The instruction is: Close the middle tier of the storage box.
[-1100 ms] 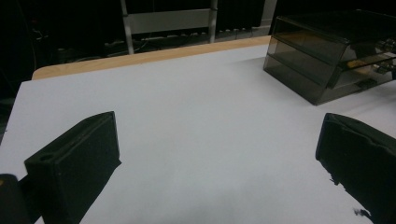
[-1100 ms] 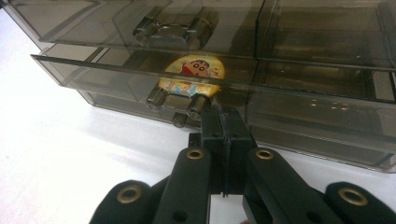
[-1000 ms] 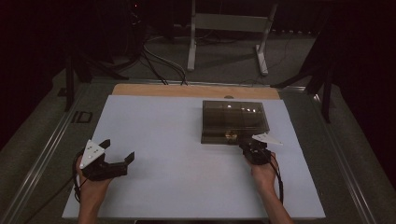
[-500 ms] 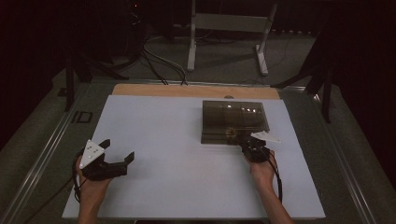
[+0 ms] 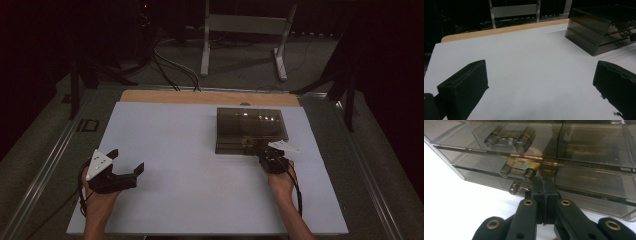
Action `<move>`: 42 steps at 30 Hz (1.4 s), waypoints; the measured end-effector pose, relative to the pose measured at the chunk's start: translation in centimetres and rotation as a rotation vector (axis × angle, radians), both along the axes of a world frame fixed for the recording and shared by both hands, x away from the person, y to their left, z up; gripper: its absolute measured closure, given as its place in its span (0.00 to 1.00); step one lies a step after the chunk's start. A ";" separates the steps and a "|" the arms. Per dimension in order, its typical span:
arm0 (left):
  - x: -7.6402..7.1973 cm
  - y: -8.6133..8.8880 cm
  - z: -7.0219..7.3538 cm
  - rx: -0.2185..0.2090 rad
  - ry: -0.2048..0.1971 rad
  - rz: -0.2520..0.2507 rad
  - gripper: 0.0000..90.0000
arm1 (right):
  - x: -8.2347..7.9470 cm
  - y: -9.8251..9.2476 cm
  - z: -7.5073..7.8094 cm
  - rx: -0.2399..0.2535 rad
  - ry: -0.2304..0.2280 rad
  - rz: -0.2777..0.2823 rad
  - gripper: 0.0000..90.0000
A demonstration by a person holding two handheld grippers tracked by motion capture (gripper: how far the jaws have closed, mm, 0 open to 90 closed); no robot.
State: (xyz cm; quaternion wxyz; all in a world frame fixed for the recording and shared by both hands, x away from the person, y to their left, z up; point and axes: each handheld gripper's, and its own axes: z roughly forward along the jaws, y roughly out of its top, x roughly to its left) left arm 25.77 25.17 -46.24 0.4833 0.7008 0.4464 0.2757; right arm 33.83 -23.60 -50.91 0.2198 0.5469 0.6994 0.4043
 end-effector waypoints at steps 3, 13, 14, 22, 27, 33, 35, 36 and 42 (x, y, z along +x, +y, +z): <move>0.0 0.0 0.0 0.002 0.001 0.001 0.01 | 0.0 0.0 0.0 -0.007 0.000 0.000 1.00; 0.0 0.0 0.0 0.002 0.001 0.000 0.01 | 0.0 0.0 -0.1 -0.015 -0.001 0.006 0.99; 0.0 0.0 0.0 0.000 0.002 0.002 0.01 | 0.0 0.0 -0.1 -0.015 -0.001 0.007 0.98; 0.0 0.2 0.0 -0.003 0.002 0.001 0.01 | -0.1 -0.3 0.1 -0.014 0.002 0.015 0.93; 0.0 0.3 0.0 -0.006 0.000 0.002 0.01 | -0.3 -0.5 0.3 -0.008 0.000 0.012 0.84; -0.1 0.2 0.2 0.003 -0.004 0.001 0.01 | -0.6 -0.9 0.7 0.006 -0.001 0.042 0.64; -0.1 0.2 0.2 0.007 -0.006 0.000 0.01 | -0.7 -0.8 0.8 0.016 -0.002 0.065 0.59; -0.2 0.2 0.3 0.008 -0.007 -0.002 0.01 | -0.8 -0.8 0.8 0.013 -0.004 0.074 0.57; -0.4 0.3 0.4 0.004 -0.013 -0.004 0.01 | -1.2 -0.6 1.2 0.010 -0.007 0.123 0.45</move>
